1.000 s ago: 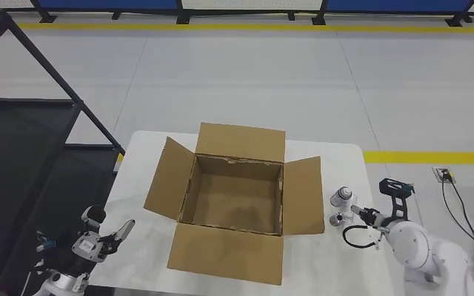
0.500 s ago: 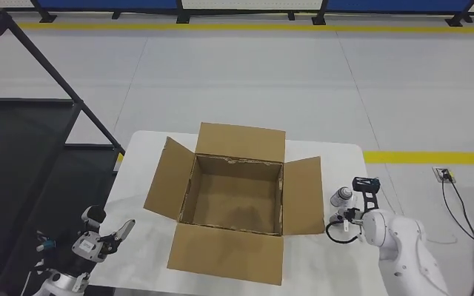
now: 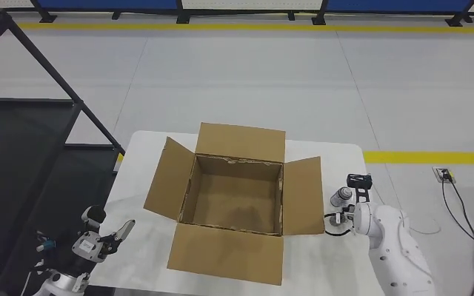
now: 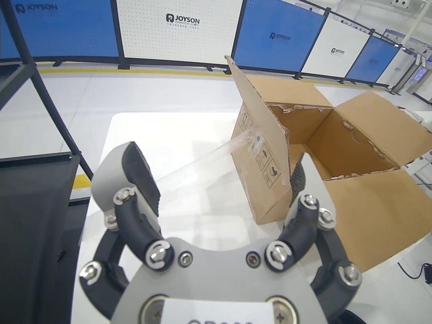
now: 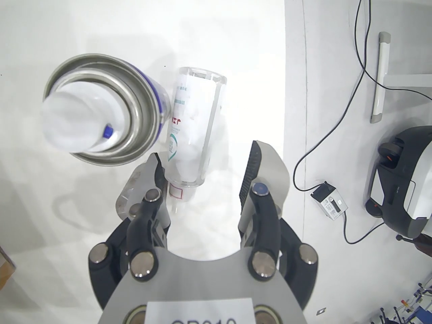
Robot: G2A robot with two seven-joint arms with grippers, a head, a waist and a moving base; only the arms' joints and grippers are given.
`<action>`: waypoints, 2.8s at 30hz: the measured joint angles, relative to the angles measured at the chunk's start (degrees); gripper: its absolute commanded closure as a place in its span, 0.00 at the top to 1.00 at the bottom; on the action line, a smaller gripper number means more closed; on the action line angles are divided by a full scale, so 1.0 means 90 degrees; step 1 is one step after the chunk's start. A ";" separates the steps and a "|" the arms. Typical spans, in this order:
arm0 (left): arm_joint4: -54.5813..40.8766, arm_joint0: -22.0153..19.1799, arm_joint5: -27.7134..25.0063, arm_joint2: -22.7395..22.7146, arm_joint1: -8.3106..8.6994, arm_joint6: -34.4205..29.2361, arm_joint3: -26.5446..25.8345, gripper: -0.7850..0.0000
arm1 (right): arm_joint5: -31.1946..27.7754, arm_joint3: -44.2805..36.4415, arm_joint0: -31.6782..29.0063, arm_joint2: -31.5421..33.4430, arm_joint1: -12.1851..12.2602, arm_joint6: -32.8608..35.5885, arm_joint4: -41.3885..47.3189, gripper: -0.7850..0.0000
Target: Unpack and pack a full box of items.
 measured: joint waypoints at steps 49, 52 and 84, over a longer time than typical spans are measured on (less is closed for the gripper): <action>0.0000 0.0000 0.0000 0.0000 0.0000 0.0000 0.0000 1.00 | -0.1167 -0.5312 -0.2060 0.1222 0.0072 -0.1344 0.3487 0.00; 0.0000 0.0000 0.0000 0.0000 0.0000 0.0000 0.0000 1.00 | -0.1335 -0.5298 -0.1710 0.0355 0.0060 -0.1125 0.3207 0.00; 0.0000 0.0000 0.0000 0.0000 0.0000 0.0000 0.0000 1.00 | 0.0469 0.3448 0.3648 -0.6018 -0.2527 -0.1778 0.3692 0.79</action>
